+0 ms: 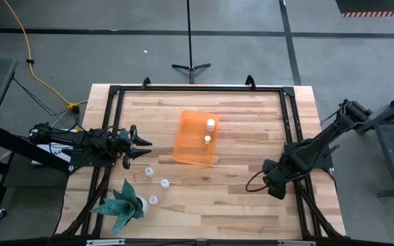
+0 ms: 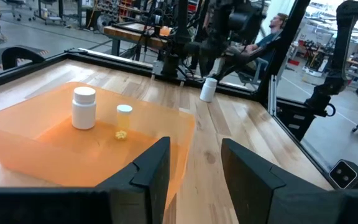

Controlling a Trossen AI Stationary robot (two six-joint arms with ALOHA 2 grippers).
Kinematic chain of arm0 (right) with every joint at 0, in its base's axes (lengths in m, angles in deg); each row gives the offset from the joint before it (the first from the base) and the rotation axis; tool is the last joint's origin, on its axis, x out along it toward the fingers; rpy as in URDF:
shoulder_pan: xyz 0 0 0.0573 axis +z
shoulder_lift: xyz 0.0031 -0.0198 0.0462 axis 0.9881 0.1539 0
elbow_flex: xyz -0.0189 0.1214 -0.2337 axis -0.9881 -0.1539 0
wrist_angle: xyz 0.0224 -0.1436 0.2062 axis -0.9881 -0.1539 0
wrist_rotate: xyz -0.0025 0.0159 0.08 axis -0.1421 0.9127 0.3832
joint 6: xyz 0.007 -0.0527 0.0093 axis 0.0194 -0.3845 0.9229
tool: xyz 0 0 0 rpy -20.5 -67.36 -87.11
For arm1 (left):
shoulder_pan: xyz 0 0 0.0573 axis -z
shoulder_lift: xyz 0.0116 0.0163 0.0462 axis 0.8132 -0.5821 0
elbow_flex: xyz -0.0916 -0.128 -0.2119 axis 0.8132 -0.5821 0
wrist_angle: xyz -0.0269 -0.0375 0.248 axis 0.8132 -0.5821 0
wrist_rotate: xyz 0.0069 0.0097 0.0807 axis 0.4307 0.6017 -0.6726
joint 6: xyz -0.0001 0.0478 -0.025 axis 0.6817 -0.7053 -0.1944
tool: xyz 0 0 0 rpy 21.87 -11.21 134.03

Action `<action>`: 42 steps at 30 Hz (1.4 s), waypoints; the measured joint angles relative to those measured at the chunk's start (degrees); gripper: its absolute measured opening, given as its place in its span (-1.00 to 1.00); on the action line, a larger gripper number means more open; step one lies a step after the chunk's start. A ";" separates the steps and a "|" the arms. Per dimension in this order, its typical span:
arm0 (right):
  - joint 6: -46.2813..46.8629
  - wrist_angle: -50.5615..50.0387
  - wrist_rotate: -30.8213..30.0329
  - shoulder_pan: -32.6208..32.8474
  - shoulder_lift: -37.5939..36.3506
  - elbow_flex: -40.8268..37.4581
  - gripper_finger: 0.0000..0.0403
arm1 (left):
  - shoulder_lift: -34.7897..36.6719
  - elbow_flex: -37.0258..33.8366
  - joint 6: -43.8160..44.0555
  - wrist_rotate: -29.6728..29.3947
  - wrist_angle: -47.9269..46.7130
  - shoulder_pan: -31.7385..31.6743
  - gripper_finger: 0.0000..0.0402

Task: Pick and place pill bottles into a basket
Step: Put the white pill bottle into the orange bin

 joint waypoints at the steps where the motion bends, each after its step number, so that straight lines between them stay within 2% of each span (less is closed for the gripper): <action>1: 0.73 0.75 0.80 -0.03 0.00 -1.17 0.24 | 0.00 0.00 0.00 -0.01 0.01 0.00 -0.11; 7: 0.63 8.49 2.49 -0.45 0.00 -6.29 0.25 | 0.00 0.00 0.04 0.00 0.00 0.00 -0.11; 17: -0.83 9.07 1.76 -0.70 0.00 -6.45 0.22 | 0.00 0.00 0.07 -0.09 0.02 0.00 -0.11; 20: -1.19 9.08 1.56 -0.70 0.00 -6.45 0.13 | 0.00 0.00 0.07 -0.09 0.01 -0.01 -0.11; 26: -3.12 11.75 -0.44 -0.72 -0.02 -6.43 -0.17 | 0.00 0.00 0.07 -0.11 0.01 -0.02 -0.11; 31: -13.73 24.50 -7.06 -3.42 -0.05 -6.43 -0.18 | 0.00 0.00 0.07 -0.15 0.02 0.00 -0.11; 36: -35.89 44.27 -14.79 -8.04 -0.11 -6.43 -0.10 | 0.00 0.00 0.07 -0.27 0.01 -0.01 -0.11; 39: -47.83 56.22 -15.70 -12.51 -0.11 -6.43 -0.07 | 0.00 0.00 0.07 -0.28 0.02 0.00 -0.11; 42: -56.30 64.80 -14.21 -18.09 -0.11 -6.32 -0.15 | 0.00 0.00 0.09 -0.28 0.02 -0.01 -0.11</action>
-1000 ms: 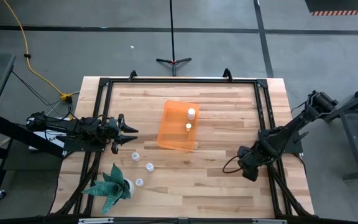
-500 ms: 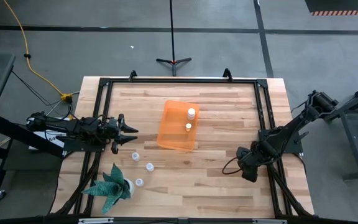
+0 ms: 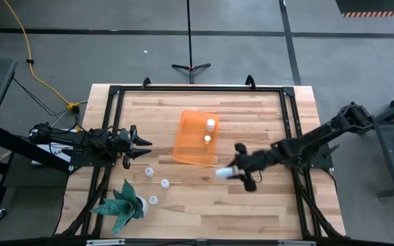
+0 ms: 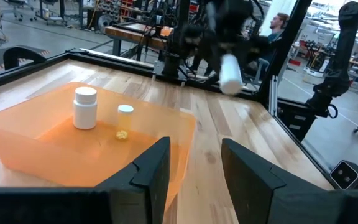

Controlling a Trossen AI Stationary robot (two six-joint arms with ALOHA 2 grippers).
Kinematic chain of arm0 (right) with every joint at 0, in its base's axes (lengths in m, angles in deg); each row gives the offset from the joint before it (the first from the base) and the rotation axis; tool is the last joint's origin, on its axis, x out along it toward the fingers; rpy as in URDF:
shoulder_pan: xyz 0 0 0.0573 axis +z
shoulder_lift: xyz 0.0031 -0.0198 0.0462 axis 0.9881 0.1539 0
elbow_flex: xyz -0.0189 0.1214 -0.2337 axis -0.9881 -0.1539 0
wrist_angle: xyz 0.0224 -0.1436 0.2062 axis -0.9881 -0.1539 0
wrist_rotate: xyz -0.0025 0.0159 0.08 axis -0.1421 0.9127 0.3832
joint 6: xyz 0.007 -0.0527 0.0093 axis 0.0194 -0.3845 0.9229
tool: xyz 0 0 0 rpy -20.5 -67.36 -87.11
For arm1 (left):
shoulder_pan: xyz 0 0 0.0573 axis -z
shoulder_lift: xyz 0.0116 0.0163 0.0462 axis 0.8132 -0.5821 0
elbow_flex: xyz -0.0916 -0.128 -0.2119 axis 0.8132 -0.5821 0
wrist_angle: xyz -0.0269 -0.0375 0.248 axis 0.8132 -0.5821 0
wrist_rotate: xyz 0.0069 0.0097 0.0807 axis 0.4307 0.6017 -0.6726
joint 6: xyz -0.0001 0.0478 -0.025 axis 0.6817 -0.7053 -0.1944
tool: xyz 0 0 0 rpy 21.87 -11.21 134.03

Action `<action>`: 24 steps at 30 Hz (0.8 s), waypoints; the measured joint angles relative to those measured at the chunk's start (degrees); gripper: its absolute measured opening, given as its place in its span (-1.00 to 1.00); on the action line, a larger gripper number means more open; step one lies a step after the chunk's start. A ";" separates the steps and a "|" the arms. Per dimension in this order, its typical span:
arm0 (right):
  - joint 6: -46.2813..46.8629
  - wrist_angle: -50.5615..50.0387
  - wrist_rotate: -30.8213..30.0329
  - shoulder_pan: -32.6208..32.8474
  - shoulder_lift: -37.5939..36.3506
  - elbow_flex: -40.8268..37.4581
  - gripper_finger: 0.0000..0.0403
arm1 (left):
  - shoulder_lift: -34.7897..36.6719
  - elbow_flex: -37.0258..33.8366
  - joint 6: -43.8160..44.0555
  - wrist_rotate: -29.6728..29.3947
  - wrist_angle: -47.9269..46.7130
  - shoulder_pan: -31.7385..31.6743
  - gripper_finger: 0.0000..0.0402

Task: Pick and place pill bottles into a basket
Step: Put the white pill bottle into the orange bin

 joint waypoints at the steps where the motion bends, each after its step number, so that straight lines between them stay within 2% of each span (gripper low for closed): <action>1: -2.44 1.54 0.87 -2.02 0.00 0.09 -0.18 | 0.00 0.00 0.01 0.00 -0.02 0.00 -0.11; 6: -10.46 -0.02 5.57 -12.37 0.72 3.81 -0.18 | 0.00 0.00 0.46 0.00 -0.01 -0.01 -0.11; 11: -16.74 -7.76 11.90 -19.85 5.28 11.62 -0.14 | 0.00 0.00 0.48 0.02 -0.02 -0.01 -0.11; 19: -26.68 -26.18 15.31 -25.50 20.57 31.35 -0.18 | 0.00 0.00 0.46 -0.26 0.00 0.00 -0.11; 24: -31.77 -37.28 14.86 -26.75 30.61 43.94 -0.14 | 0.00 0.00 2.06 -0.28 0.00 -0.01 -0.11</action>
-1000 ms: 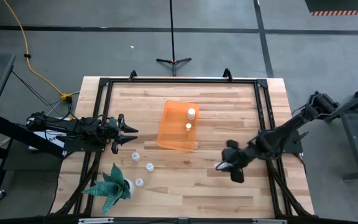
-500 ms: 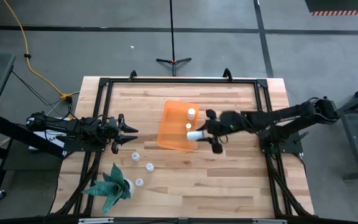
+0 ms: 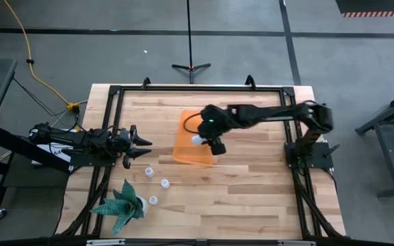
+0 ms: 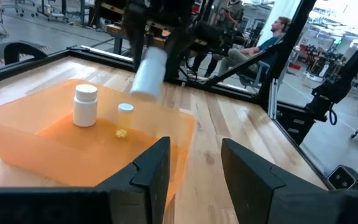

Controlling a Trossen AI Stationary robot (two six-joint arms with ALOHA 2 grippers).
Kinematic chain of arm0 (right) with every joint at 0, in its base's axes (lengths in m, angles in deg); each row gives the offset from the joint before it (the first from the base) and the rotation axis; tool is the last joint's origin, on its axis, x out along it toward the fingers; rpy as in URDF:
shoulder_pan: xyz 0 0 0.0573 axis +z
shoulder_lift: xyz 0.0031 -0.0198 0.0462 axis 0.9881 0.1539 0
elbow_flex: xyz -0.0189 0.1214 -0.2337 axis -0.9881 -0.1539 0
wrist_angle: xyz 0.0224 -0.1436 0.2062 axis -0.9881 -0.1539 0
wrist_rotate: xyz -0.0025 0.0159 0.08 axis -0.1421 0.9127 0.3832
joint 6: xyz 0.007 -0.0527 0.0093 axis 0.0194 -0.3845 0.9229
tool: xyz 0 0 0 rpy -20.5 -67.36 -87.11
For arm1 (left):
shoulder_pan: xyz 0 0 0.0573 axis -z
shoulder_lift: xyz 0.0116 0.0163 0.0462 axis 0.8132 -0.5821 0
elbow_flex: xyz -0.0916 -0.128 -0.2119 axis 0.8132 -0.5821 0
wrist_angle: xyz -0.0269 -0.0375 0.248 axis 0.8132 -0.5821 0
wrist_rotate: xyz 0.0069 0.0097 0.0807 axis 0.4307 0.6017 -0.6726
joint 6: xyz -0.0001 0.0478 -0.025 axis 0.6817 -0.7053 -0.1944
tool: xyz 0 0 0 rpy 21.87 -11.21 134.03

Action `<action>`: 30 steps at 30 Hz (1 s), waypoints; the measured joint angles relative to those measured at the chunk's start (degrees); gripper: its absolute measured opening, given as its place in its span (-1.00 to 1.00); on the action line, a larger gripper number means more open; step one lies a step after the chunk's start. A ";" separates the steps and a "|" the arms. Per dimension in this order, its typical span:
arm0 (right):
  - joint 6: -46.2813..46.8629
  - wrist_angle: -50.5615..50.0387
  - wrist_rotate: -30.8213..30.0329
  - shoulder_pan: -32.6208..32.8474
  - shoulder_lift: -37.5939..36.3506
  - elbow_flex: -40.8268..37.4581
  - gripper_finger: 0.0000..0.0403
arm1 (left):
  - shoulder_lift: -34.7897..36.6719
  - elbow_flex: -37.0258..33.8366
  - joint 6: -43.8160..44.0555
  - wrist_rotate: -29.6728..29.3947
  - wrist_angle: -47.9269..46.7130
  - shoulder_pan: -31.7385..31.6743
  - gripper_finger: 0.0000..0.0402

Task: Pick and place pill bottles into a basket
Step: Put the white pill bottle into the orange bin

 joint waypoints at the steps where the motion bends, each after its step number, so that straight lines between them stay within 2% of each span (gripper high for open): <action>1: -0.45 -2.18 -0.38 -0.21 1.88 2.24 -0.12 | 0.00 0.00 0.58 -0.02 0.02 0.00 -0.11; 6: -1.97 -13.63 -0.78 -0.46 10.05 11.91 -0.15 | 0.00 0.00 3.20 -0.17 0.02 0.00 -0.11; 12: -1.62 -22.62 3.51 2.62 14.31 18.82 -0.18 | 0.00 0.00 4.46 -0.17 0.02 0.02 -0.11; 19: -1.53 -29.49 -2.97 7.77 14.33 18.93 -0.13 | 0.00 0.00 4.48 -0.15 0.04 0.01 -0.11; 30: -2.82 -24.52 -0.97 6.08 15.30 15.80 -0.12 | 0.00 0.00 4.48 0.24 0.07 0.02 -0.11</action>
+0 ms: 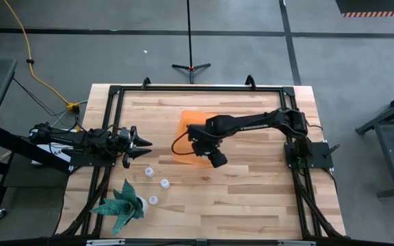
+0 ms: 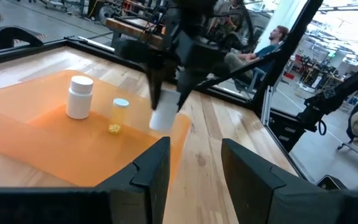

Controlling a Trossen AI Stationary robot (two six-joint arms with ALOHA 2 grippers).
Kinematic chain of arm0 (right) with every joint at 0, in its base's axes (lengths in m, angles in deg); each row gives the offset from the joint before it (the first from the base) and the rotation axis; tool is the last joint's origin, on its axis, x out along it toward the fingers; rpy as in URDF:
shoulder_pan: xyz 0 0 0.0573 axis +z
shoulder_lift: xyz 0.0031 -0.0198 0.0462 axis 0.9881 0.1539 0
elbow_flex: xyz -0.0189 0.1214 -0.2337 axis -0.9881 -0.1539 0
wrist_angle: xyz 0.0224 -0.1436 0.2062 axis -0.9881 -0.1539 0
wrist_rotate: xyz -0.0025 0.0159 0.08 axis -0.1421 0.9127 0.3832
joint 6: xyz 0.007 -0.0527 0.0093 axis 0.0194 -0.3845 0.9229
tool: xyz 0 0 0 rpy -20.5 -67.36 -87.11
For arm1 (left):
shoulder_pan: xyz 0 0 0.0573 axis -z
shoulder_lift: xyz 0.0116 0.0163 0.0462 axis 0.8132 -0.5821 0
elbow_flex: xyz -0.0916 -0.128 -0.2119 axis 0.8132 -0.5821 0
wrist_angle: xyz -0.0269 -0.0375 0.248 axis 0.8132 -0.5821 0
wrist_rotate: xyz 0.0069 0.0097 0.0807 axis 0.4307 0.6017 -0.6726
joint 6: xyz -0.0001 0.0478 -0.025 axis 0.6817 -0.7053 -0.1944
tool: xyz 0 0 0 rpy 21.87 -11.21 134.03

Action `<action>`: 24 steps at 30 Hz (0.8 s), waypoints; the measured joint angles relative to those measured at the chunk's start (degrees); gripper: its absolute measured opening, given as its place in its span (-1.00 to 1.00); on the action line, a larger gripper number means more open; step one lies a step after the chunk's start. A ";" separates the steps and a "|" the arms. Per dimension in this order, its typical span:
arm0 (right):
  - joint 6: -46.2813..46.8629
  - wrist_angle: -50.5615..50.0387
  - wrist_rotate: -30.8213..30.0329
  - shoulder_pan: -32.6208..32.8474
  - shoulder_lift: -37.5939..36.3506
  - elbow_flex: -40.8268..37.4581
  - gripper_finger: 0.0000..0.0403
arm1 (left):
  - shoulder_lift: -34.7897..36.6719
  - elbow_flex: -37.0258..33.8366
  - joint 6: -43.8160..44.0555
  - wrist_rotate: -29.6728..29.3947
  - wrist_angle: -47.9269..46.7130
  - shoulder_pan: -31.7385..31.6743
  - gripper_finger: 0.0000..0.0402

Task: Pick and place pill bottles into a basket
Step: Put the white pill bottle into the orange bin

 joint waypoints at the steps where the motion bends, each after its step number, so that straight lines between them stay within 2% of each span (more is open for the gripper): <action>1: 0.00 0.54 0.06 -0.33 0.19 0.00 -0.12 | 0.00 0.00 0.01 0.00 -0.01 0.00 -0.11; 11: -0.68 1.62 0.19 -2.01 4.62 0.04 -0.10 | 0.00 0.00 -0.02 -0.02 -0.04 -0.02 -0.11; 18: -0.08 0.31 -0.99 -2.07 4.87 0.02 -0.09 | 0.00 0.00 -0.04 -0.04 -0.03 0.00 -0.11; 24: 2.61 0.95 -0.98 -1.94 4.85 0.37 0.06 | 0.02 0.00 -0.04 -0.04 -0.03 -0.01 -0.11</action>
